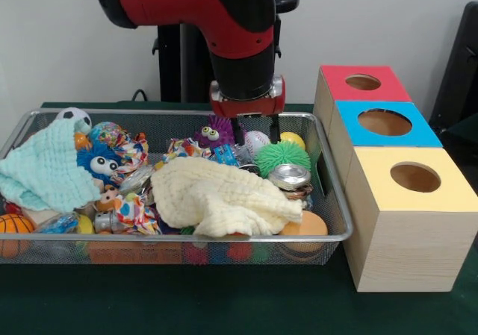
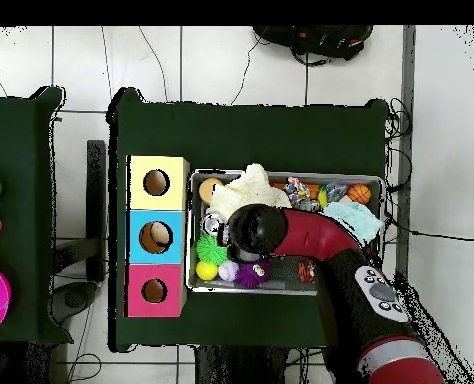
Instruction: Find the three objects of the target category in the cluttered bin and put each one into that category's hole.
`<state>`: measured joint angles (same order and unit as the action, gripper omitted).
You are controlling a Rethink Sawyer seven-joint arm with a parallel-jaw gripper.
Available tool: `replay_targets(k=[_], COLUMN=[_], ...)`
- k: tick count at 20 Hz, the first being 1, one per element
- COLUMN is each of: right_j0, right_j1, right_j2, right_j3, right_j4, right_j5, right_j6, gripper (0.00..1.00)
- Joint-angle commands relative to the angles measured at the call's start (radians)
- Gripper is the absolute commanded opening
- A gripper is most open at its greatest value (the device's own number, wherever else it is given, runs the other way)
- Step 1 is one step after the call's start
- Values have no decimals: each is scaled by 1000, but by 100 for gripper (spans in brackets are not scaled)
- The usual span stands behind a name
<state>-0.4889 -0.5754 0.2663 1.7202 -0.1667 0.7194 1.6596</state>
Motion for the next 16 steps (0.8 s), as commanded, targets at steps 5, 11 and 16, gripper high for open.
replay_targets(k=[5, 11, 16], right_j0=[-113, -159, -138], right_j1=[83, 116, 44], right_j2=[152, 190, 194], right_j3=[-188, -196, -259], right_j4=[-92, -116, -214], right_j5=[246, 245, 267], right_j6=[-295, -296, -340], gripper=[100, 100, 100])
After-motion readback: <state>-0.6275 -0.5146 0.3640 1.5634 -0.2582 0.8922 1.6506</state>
